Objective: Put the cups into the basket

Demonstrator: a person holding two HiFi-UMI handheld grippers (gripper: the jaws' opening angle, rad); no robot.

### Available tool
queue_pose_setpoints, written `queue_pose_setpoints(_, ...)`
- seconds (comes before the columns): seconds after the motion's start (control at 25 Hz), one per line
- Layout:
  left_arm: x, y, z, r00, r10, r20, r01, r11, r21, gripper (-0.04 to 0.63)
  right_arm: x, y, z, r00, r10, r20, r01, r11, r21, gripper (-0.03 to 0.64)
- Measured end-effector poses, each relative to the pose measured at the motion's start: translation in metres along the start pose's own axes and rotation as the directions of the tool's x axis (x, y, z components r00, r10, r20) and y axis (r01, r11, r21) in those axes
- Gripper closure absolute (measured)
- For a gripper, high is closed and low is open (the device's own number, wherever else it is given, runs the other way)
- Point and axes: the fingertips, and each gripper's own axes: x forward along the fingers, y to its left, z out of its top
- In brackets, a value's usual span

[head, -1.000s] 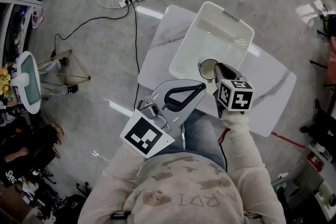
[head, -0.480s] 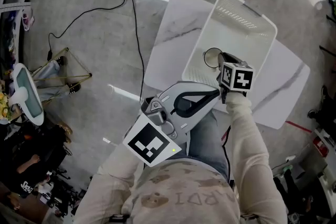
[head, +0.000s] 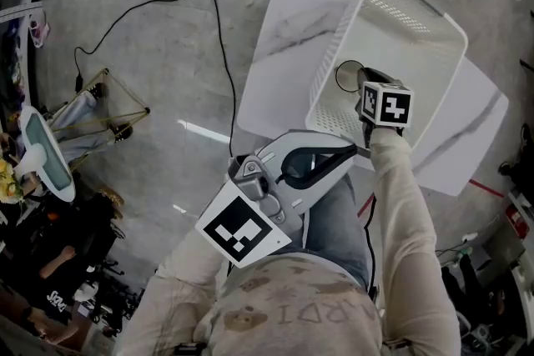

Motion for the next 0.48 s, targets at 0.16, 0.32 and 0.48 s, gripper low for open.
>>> queue_pose_setpoints(0.16,-0.004,0.004,-0.006,1.000,-0.004,-0.003,0.004,1.000,-0.007,0.595,0.004,0.001,-0.002,1.000,0.023,0.008,-0.023,0.999,0.023,0.551)
queue_pose_setpoints(0.32,-0.009,-0.001,-0.005,1.000,-0.003,-0.006,0.003,1.000,0.006,0.595,-0.010,0.002,0.005,0.997,0.012,0.082,-0.012,1.000,0.006,0.549)
queue_pose_setpoints(0.48,-0.013,-0.008,0.002,1.000,-0.004,-0.006,0.004,1.000,0.024,0.595,-0.034,0.012,0.022,0.990,0.021,0.136,-0.014,0.999,-0.051,0.591)
